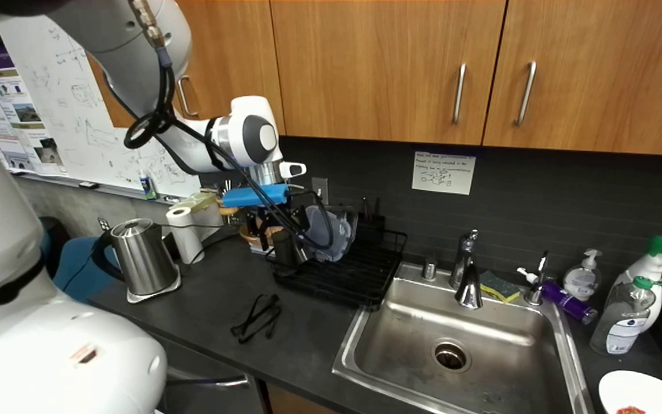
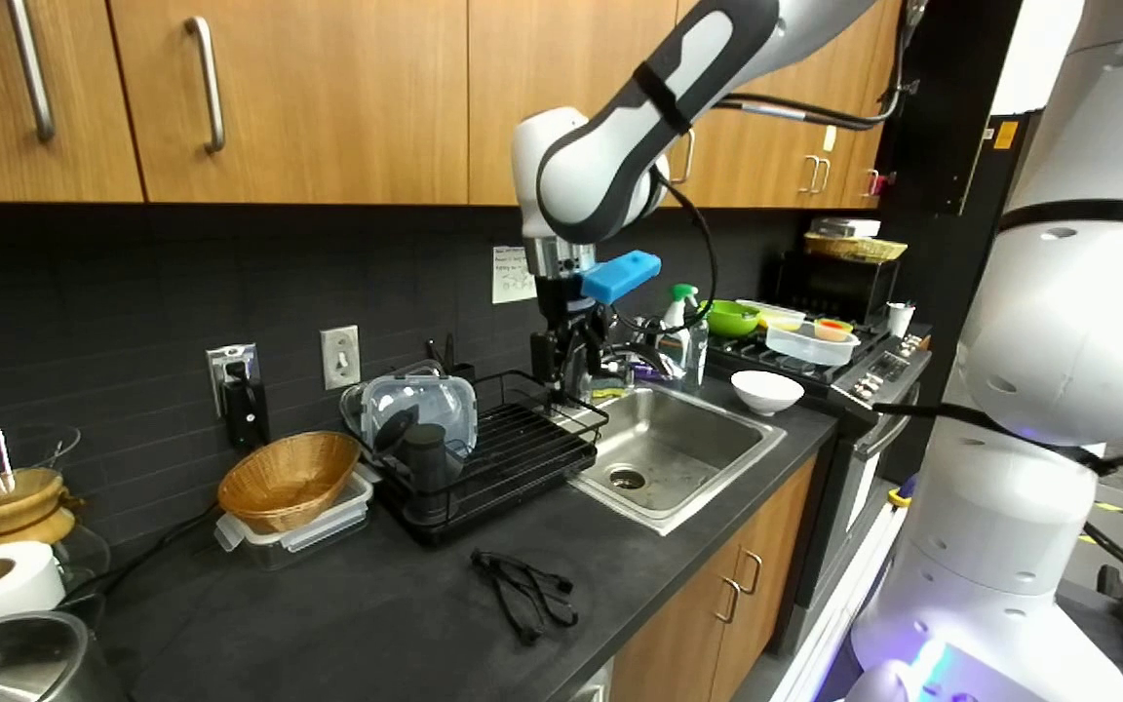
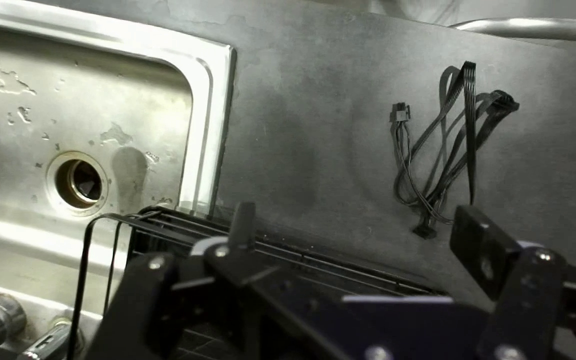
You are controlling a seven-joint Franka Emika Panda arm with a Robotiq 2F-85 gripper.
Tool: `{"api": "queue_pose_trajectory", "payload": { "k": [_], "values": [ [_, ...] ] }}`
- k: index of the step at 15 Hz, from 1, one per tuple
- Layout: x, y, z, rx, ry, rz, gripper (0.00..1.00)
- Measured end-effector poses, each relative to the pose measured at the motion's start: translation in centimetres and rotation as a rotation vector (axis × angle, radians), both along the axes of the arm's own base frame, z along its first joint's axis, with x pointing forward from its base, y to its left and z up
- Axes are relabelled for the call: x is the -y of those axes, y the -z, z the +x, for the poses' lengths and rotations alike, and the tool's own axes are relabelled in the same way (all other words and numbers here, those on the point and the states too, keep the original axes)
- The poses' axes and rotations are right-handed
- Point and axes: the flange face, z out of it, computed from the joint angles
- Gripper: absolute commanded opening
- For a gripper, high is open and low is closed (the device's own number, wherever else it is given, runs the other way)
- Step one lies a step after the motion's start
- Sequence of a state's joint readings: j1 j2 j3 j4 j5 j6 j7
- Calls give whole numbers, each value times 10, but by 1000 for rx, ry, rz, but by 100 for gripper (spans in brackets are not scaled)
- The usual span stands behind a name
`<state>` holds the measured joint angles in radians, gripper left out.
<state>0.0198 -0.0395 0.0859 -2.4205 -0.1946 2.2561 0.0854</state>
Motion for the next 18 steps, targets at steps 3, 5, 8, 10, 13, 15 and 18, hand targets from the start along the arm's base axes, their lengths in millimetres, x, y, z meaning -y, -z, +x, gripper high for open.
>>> {"api": "queue_pose_trajectory", "payload": {
  "k": [3,5,8,10,13,15,18],
  "values": [
    [-3,36,3,-24,-14,10,100],
    [-6,55,5,-32,-30,14,100],
    [-17,73,12,-29,-60,22,100],
    [-32,79,21,-23,-85,27,100],
    [-62,84,37,-13,-115,35,100],
    [-79,91,46,-16,-118,53,100],
    [-91,107,51,-46,-71,97,100]
  ]
}}
